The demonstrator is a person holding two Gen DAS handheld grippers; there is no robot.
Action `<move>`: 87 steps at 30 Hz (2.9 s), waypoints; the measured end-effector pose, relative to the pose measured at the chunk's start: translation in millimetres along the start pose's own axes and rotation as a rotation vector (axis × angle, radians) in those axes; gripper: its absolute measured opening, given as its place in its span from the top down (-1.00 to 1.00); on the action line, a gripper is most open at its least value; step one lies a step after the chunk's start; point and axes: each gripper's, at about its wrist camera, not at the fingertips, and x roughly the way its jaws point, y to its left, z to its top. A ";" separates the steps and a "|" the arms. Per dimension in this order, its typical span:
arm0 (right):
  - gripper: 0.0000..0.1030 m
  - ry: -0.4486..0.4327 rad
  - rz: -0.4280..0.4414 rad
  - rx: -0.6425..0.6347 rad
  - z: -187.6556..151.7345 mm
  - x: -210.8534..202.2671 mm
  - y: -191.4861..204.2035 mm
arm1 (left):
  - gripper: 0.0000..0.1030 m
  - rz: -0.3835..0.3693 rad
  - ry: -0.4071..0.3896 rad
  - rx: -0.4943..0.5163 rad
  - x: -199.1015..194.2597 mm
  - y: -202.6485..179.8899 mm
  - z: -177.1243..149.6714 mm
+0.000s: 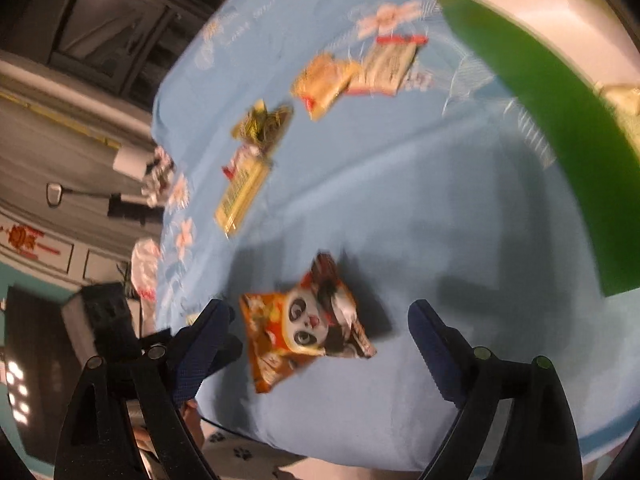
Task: Organize snacks
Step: 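Lift the orange bag with the right tool while the left tool grasps it, then carry the orange bag with both tools over the green box and release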
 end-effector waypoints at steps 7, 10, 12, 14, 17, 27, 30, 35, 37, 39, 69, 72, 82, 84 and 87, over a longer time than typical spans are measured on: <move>-0.79 0.061 0.002 -0.052 -1.8 35.5 10.3 | -0.99 -0.021 0.067 -0.003 24.8 -23.4 -4.8; -0.80 0.059 0.004 -0.050 -2.8 39.7 8.6 | -0.99 0.024 0.056 0.051 26.5 -29.6 -5.4; -0.80 0.056 0.019 -0.035 -1.5 39.0 6.8 | -0.99 0.035 0.051 0.060 26.1 -29.2 -6.3; -0.79 0.054 0.041 -0.011 -0.9 37.5 2.2 | -0.99 0.028 0.047 0.055 25.5 -26.8 -7.1; -0.75 0.056 0.052 -0.010 0.1 38.1 -0.7 | -0.98 0.026 0.035 0.046 22.7 -20.6 -6.2; -0.55 0.035 -0.010 -0.053 -1.1 36.8 3.4 | -0.62 -0.024 -0.001 0.018 23.8 -17.5 -4.3; -0.31 0.015 -0.062 -0.091 -2.9 40.0 9.0 | -0.26 0.013 -0.005 0.065 27.3 -27.5 -4.7; 0.06 -0.027 -0.060 -0.112 -3.6 39.3 12.9 | 0.12 0.124 -0.012 0.127 34.5 -38.6 -5.3; 0.07 -0.035 -0.041 -0.111 -2.4 37.5 11.5 | 0.13 0.123 -0.014 0.131 33.2 -37.5 -3.4; 0.08 -0.038 -0.027 -0.105 -1.7 36.0 9.8 | 0.13 0.119 -0.023 0.139 32.2 -36.7 -2.5; 0.08 -0.438 -0.116 0.001 91.7 -159.2 -90.1 | 0.13 0.021 0.000 0.542 121.9 -262.0 133.3; 0.08 -0.393 -0.151 0.052 122.7 -155.2 -113.8 | 0.13 0.033 0.098 0.497 158.9 -272.2 157.7; 0.09 -0.285 -0.219 0.149 154.0 -118.6 -162.4 | 0.13 0.194 0.181 0.504 217.4 -277.1 155.2; 0.09 -0.282 -0.216 0.171 149.4 -119.7 -163.5 | 0.10 0.186 0.182 0.500 211.7 -273.6 152.1; -0.08 -0.284 -0.231 0.202 142.7 -127.3 -159.6 | -0.55 0.223 0.131 0.516 189.9 -271.6 147.8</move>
